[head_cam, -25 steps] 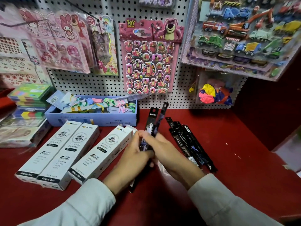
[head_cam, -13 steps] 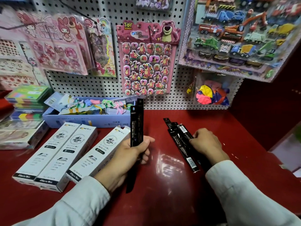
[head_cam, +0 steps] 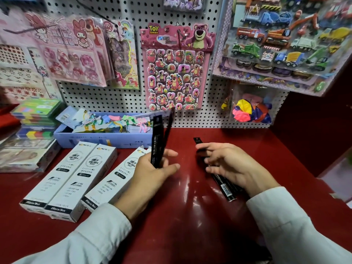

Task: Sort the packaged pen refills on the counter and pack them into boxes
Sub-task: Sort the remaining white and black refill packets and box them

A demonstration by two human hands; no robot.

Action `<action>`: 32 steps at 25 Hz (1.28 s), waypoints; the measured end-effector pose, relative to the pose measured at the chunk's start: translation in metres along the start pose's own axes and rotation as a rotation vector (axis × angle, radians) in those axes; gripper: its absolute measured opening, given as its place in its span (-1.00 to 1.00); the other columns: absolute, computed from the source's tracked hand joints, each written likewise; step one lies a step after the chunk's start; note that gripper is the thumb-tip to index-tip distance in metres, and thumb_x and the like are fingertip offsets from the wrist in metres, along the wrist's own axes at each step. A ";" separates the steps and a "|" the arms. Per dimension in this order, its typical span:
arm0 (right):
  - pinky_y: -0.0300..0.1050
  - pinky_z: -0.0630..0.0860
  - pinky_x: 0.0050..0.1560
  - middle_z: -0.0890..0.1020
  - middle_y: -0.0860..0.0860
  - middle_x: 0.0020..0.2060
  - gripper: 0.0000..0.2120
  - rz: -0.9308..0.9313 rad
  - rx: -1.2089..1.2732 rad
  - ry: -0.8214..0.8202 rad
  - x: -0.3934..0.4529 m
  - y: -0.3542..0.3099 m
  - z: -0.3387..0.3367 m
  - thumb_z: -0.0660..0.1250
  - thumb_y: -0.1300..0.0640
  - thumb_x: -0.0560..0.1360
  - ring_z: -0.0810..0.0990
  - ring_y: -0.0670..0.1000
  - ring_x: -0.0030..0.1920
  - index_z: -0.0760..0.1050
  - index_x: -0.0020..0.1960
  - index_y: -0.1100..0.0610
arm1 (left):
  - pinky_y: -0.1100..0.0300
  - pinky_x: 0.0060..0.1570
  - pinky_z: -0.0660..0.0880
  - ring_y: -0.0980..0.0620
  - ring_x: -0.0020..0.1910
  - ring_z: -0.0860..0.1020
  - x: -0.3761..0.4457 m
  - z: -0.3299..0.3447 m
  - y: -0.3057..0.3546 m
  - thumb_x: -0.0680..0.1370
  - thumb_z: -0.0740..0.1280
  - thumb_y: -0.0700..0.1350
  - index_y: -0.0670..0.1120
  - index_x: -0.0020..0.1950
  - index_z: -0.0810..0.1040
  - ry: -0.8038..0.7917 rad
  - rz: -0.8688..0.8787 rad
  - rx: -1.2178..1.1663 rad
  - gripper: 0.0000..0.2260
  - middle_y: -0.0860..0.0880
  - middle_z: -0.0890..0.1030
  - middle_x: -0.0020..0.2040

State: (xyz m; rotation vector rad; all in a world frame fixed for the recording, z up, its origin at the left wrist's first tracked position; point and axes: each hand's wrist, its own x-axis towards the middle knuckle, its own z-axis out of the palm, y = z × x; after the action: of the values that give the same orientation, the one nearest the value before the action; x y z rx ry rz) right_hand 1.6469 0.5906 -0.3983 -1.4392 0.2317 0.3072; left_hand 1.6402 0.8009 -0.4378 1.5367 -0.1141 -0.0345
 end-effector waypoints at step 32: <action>-0.11 0.48 -0.35 0.54 0.03 -0.37 -0.79 -0.325 -0.077 0.115 0.011 0.018 0.028 0.20 0.40 0.56 0.50 -0.02 -0.42 0.49 0.09 0.16 | 0.26 -0.49 0.23 0.12 -0.52 0.28 0.003 0.002 0.002 0.50 0.41 -0.22 -0.01 -0.18 0.66 0.058 -0.011 -0.160 -0.88 0.06 0.34 -0.49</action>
State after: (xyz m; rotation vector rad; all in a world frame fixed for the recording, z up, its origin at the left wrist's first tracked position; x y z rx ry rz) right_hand 1.6500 0.6206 -0.4150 -1.5457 0.0772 -0.0323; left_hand 1.6426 0.7983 -0.4353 1.3776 -0.0554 -0.0068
